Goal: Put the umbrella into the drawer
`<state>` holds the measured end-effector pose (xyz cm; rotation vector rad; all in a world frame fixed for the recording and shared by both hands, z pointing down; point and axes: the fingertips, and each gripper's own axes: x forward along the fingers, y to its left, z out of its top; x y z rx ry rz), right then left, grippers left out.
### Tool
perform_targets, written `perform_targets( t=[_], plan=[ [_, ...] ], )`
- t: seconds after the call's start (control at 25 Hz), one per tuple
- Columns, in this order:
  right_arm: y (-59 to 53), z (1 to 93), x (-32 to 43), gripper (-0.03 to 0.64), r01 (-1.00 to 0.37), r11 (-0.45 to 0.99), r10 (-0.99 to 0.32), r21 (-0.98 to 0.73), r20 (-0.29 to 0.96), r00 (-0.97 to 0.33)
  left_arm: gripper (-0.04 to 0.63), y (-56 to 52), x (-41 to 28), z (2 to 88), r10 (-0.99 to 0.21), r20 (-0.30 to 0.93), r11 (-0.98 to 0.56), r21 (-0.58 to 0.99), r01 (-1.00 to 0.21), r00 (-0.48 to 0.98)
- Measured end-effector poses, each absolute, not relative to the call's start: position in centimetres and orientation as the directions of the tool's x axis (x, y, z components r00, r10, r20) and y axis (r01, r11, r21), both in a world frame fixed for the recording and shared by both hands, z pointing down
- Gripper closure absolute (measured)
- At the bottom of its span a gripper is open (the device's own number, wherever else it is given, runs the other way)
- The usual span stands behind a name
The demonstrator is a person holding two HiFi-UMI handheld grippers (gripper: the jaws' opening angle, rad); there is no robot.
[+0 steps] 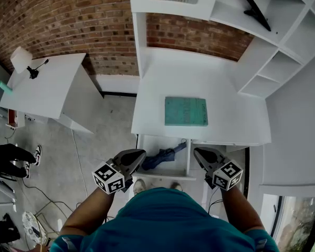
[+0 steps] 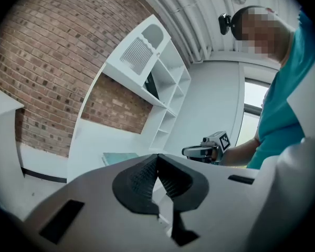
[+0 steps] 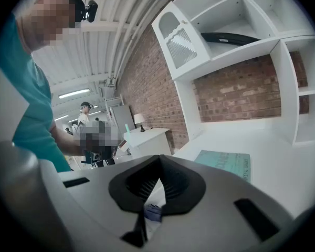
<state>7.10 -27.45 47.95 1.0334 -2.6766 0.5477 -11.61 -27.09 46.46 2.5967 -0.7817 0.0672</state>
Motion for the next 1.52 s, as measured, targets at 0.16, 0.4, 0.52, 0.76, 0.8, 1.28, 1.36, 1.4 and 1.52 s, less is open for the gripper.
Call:
perform_targets(
  t=[0.16, 0.4, 0.52, 0.76, 0.8, 1.28, 1.36, 1.4, 1.52],
  plan=[
    [-27.2, 47.8, 6.9, 0.595, -0.678, 0.680, -0.599, -0.281, 0.320, -0.734, 0.580, -26.8, -11.6, 46.2, -0.531, 0.158, -0.746, 0.378, -0.548, 0.832],
    [-27.2, 47.7, 6.5, 0.595, -0.668, 0.680, -0.593, -0.303, 0.308, -0.744, 0.580, -26.5, -11.6, 45.6, -0.534, 0.158, -0.753, 0.358, -0.553, 0.830],
    [-27.3, 47.7, 6.4, 0.595, -0.665, 0.682, -0.589, -0.306, 0.309, -0.747, 0.580, -26.6, -11.5, 45.5, -0.532, 0.157, -0.754, 0.358, -0.550, 0.832],
    [-27.3, 47.9, 6.5, 0.595, -0.668, 0.677, -0.587, -0.309, 0.321, -0.744, 0.580, -26.6, -11.4, 45.2, -0.532, 0.153, -0.759, 0.351, -0.549, 0.833],
    [-27.3, 47.9, 6.6, 0.596, -0.669, 0.677, -0.587, -0.306, 0.323, -0.742, 0.580, -26.6, -11.3, 45.2, -0.532, 0.154, -0.759, 0.349, -0.549, 0.833],
    [-26.8, 47.9, 6.5, 0.597, -0.662, 0.685, -0.580, -0.303, 0.323, -0.748, 0.580, -26.0, -11.1, 45.3, -0.528, 0.161, -0.761, 0.346, -0.549, 0.834],
    [-26.7, 48.0, 6.5, 0.597, -0.661, 0.686, -0.578, -0.305, 0.324, -0.749, 0.580, -26.0, -11.2, 45.3, -0.529, 0.164, -0.760, 0.344, -0.551, 0.833],
    [-26.7, 48.0, 6.6, 0.596, -0.661, 0.685, -0.578, -0.305, 0.324, -0.749, 0.580, -26.0, -11.2, 45.3, -0.529, 0.164, -0.760, 0.344, -0.551, 0.832],
    [-26.5, 48.1, 6.5, 0.596, -0.661, 0.685, -0.578, -0.305, 0.324, -0.749, 0.580, -25.8, -11.4, 45.4, -0.531, 0.163, -0.759, 0.345, -0.552, 0.832]
  ],
)
